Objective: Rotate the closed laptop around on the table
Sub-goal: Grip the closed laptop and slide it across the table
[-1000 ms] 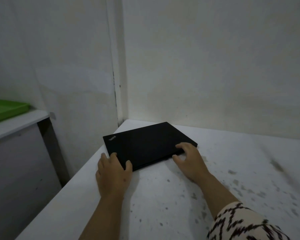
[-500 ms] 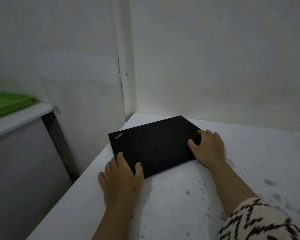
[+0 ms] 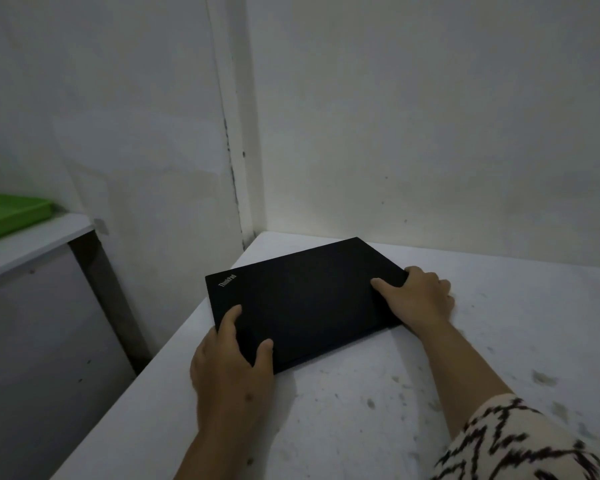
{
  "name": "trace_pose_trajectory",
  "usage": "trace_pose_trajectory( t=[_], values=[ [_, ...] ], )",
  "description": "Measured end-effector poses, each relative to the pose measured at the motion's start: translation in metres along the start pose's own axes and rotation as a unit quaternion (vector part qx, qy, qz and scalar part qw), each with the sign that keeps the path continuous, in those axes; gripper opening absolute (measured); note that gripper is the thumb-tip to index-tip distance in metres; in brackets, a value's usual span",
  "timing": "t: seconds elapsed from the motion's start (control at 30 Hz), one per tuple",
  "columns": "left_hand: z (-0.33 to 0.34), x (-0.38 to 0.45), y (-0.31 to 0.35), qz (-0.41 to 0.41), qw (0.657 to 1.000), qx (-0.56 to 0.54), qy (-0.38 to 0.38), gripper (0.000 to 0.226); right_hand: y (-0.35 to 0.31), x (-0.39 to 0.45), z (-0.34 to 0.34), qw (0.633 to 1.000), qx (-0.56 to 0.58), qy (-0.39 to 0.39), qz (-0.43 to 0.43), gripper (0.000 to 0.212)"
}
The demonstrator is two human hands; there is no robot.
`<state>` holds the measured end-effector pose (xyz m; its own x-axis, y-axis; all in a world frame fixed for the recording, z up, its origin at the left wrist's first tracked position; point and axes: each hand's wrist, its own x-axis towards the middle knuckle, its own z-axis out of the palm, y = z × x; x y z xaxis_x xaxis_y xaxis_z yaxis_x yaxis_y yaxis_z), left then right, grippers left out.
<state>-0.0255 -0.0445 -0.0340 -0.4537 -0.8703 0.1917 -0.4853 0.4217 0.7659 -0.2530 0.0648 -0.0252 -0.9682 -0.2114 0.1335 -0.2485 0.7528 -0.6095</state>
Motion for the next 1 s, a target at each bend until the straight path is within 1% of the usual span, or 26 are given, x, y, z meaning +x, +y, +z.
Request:
trace_pose_trajectory(
  t=[0.17,0.33,0.47,0.67,0.87,1.0],
  values=[
    [-0.003,-0.004,0.005,0.022,0.997,-0.075,0.019,0.060,0.008,-0.007,-0.006,1.000,0.025,0.008,0.011,0.057],
    [-0.004,-0.009,0.009,0.049,0.994,-0.099,0.020,0.058,0.018,-0.017,-0.020,0.999,0.038,0.017,0.035,0.059],
    [-0.004,-0.017,0.018,0.074,0.990,-0.116,0.013,0.056,0.032,-0.026,-0.036,0.995,0.074,0.038,0.046,0.060],
    [0.003,-0.042,0.041,0.097,0.986,-0.133,-0.010,0.055,0.064,-0.040,-0.071,0.991,0.086,0.072,0.068,0.059],
    [0.022,-0.073,0.061,0.115,0.982,-0.136,-0.055,0.054,0.107,-0.055,-0.108,0.988,0.063,0.092,0.106,0.060],
    [0.040,-0.100,0.077,0.127,0.978,-0.146,-0.075,0.054,0.140,-0.066,-0.136,0.984,0.065,0.107,0.128,0.052]
  ],
)
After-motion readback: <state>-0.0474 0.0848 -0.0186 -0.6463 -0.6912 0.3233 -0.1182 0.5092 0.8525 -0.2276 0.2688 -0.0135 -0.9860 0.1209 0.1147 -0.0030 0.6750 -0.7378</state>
